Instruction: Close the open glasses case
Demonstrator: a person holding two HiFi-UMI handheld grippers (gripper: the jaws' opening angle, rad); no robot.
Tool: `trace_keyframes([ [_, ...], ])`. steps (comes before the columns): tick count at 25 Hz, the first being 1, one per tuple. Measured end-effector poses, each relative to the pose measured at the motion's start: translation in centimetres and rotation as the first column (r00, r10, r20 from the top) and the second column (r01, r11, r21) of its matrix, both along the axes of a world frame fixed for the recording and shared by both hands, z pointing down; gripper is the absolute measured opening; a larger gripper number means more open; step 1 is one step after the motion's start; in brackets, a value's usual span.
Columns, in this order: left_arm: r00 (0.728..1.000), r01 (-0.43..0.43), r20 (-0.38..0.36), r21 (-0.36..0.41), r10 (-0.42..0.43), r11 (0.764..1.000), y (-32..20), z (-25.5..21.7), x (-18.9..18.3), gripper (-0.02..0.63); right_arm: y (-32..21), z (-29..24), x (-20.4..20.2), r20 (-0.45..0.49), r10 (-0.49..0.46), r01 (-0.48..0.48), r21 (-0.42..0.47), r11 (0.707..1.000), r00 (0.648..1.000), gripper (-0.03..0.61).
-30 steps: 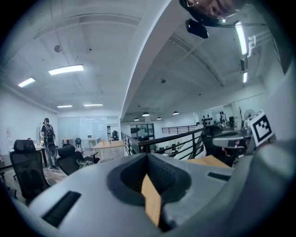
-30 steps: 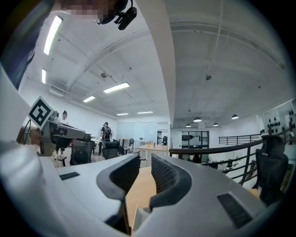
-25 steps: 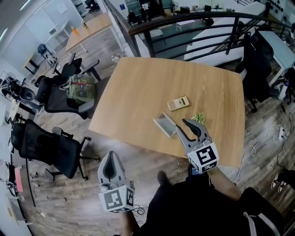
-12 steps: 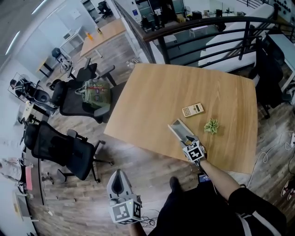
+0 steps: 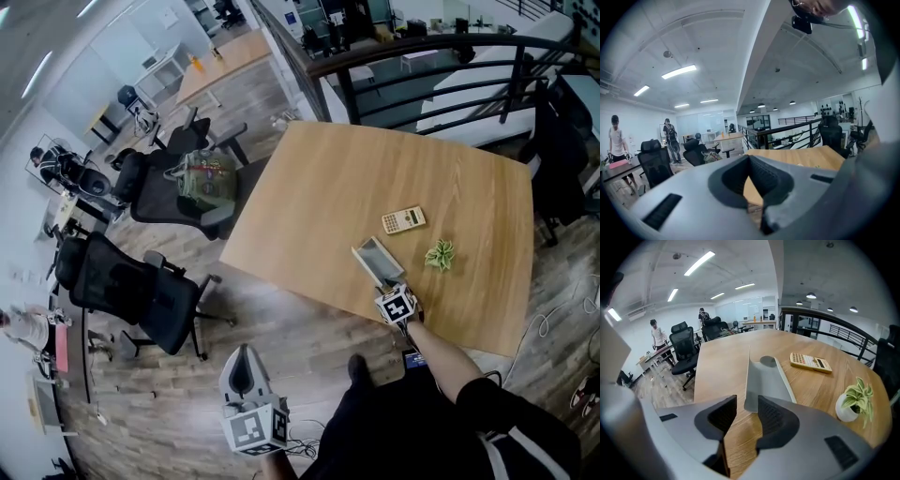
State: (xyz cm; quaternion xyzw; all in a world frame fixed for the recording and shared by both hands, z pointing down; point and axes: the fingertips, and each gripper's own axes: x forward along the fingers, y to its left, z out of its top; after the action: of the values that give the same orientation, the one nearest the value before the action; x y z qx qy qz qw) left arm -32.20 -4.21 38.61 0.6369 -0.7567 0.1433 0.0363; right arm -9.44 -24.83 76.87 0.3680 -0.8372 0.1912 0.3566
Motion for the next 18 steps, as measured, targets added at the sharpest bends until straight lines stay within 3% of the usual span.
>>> trace_keyframes([
  [3,1.000,-0.008,0.006,0.001,0.008,1.000,-0.17,-0.06,0.07,-0.002,-0.30,-0.74,-0.36,-0.005,-0.009,0.009,0.021,1.000,1.000,0.138],
  [6,1.000,-0.001,-0.006,-0.001,0.001,1.000,-0.29,-0.13,0.19,-0.002,-0.49,-1.02,-0.38,-0.015,-0.011,0.011,0.037,0.999,1.000,0.066],
  [10,1.000,-0.009,-0.003,-0.008,0.009,1.000,-0.22,0.26,-0.03,-0.002,-0.25,-0.85,-0.62,-0.012,-0.014,0.014,0.021,1.000,1.000,0.034],
  [18,1.000,0.002,0.001,-0.005,-0.002,1.000,-0.41,0.15,-0.35,-0.002,0.05,-0.33,-0.38,0.058,0.028,-0.024,-0.058,0.998,0.998,0.018],
])
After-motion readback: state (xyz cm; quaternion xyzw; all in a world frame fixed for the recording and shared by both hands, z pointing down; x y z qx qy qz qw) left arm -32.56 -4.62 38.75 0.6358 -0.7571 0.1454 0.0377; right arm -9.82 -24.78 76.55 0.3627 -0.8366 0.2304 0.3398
